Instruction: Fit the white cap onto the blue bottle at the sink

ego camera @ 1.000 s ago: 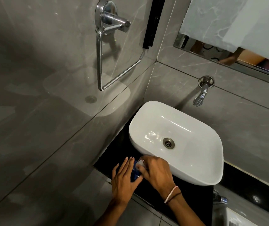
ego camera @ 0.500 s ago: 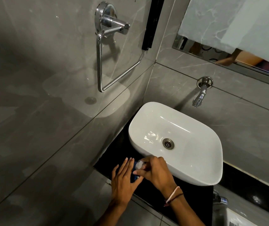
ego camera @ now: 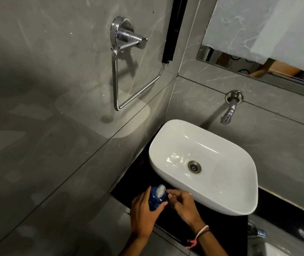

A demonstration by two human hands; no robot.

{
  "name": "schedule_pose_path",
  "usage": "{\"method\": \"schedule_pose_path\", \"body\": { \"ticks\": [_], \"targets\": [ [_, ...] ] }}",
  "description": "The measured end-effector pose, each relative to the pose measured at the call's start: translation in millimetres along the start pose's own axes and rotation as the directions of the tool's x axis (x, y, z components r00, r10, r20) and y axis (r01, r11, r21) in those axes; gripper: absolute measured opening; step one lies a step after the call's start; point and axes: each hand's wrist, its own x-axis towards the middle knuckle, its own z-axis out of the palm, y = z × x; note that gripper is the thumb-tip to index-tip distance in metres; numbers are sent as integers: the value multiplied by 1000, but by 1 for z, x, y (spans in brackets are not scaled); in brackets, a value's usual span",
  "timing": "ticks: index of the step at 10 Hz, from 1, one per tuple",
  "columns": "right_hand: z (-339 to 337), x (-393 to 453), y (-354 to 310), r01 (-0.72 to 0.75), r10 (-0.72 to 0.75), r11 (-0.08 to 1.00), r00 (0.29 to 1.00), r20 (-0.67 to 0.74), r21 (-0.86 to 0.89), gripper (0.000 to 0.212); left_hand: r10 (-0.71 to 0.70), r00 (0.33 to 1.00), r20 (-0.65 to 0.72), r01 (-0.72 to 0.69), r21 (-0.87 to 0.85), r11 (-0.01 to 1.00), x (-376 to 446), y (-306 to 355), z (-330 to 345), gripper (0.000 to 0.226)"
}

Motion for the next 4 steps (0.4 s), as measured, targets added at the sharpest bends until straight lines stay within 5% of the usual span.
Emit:
{"method": "schedule_pose_path", "body": {
  "ticks": [3,4],
  "targets": [
    [35,32,-32,-31,29,999,999,38,39,32,24,1000,5,-24,-8,1000,45,-14,-37,61],
    [39,27,-42,8,-9,1000,999,50,14,36,21,1000,-5,-22,-33,999,45,-16,-41,74]
  ]
}}
